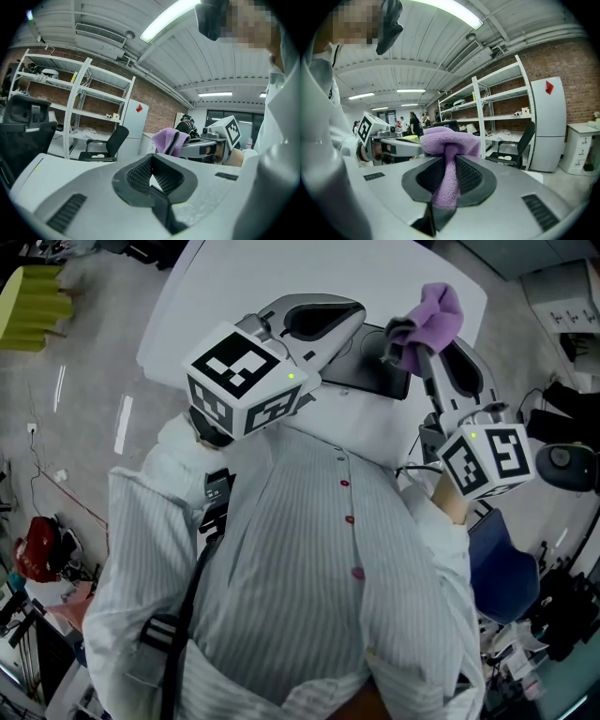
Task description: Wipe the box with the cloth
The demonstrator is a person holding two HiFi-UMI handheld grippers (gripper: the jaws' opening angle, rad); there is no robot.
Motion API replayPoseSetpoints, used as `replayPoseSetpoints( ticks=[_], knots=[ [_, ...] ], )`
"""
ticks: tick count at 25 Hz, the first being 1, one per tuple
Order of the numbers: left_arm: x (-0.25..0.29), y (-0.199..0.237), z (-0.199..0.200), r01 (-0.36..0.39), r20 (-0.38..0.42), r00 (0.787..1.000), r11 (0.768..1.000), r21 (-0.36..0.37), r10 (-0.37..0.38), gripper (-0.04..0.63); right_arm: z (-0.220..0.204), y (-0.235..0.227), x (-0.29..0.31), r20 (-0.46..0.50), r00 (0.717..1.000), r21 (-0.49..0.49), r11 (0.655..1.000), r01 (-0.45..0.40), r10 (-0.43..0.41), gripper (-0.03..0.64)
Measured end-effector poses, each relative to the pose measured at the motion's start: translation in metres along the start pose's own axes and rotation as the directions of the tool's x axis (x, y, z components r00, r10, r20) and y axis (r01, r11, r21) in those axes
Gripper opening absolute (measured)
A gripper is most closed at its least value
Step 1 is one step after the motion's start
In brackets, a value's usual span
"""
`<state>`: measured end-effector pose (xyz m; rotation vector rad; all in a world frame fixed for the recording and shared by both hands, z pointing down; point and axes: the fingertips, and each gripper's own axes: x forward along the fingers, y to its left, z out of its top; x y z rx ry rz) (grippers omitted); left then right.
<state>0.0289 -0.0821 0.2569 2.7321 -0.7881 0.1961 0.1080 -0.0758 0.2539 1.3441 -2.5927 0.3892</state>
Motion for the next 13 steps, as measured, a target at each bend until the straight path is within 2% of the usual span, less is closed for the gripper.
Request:
replayPoseSetpoints(
  ticks=[13],
  knots=[
    [-0.0060, 0.0090, -0.0086, -0.029, -0.019, 0.999, 1.000, -0.007, 0.029, 0.006, -0.0082, -0.0003, 0.0025, -0.016, 1.000, 0.009, 1.000, -0.002, 0.002, 0.067]
  ],
)
